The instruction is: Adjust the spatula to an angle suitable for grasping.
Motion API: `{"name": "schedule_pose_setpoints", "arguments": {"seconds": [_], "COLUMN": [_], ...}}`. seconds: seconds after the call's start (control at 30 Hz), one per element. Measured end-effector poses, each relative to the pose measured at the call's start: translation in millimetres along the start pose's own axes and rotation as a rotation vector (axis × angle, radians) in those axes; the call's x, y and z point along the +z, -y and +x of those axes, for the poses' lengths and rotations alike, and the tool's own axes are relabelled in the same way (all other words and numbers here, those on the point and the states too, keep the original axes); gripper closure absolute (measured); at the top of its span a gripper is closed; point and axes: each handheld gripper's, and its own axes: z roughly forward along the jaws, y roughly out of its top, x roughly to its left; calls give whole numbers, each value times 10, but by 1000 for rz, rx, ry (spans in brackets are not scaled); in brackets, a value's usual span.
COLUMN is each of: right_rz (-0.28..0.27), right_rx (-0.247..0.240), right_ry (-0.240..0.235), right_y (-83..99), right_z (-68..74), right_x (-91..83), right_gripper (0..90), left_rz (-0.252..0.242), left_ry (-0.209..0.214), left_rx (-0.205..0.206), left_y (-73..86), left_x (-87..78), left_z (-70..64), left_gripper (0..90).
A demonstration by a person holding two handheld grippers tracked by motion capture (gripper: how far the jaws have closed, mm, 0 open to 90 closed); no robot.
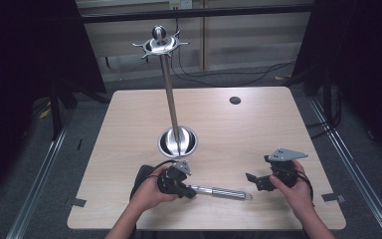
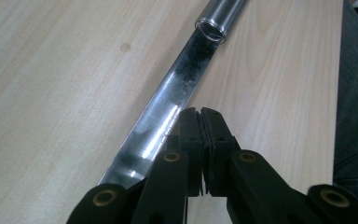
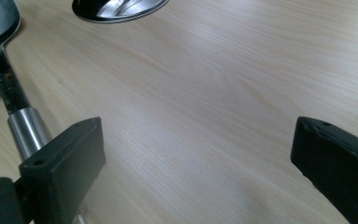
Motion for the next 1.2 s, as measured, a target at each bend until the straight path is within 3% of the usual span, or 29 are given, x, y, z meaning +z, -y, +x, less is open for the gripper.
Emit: {"name": "schedule_pose_setpoints", "arguments": {"seconds": [0.1, 0.23, 0.5, 0.57, 0.6, 0.7, 0.83, 1.0, 1.07, 1.2], "right_rz": [-5, -8, -10, -10, -11, -13, -14, -12, -10, -14], "right_rx": [10, 15, 27, 30, 28, 34, 36, 37, 44, 38], "right_ry": [5, 11, 30, 34, 36, 45, 48, 53, 54, 54], "right_y": [9, 27, 79, 91, 98, 121, 139, 162, 166, 165], "right_z": [-18, -39, -58, -58, -61, -69, -77, -80, -75, -77], "right_x": [-20, -57, -135, -154, -165, -205, -224, -247, -255, -257], "right_gripper": [28, 28, 28, 28, 28, 28, 28, 28, 28, 28], "left_rz": [3, -13, -9, -18, -5, -5, -20, -7, -21, -9], "left_ry": [-4, -14, -41, -35, -47, -64, -62, -69, -70, -66], "left_rx": [7, -17, 4, -11, 16, 17, 2, 26, 5, 23], "left_y": [-8, -28, -105, -116, -128, -156, -172, -197, -198, -197], "left_x": [-3, 8, 39, 51, 46, 56, 71, 69, 80, 66], "left_z": [30, 46, 95, 91, 108, 125, 136, 165, 154, 166], "left_gripper": [878, 868, 860, 860, 860, 860, 860, 860, 859, 833]}}
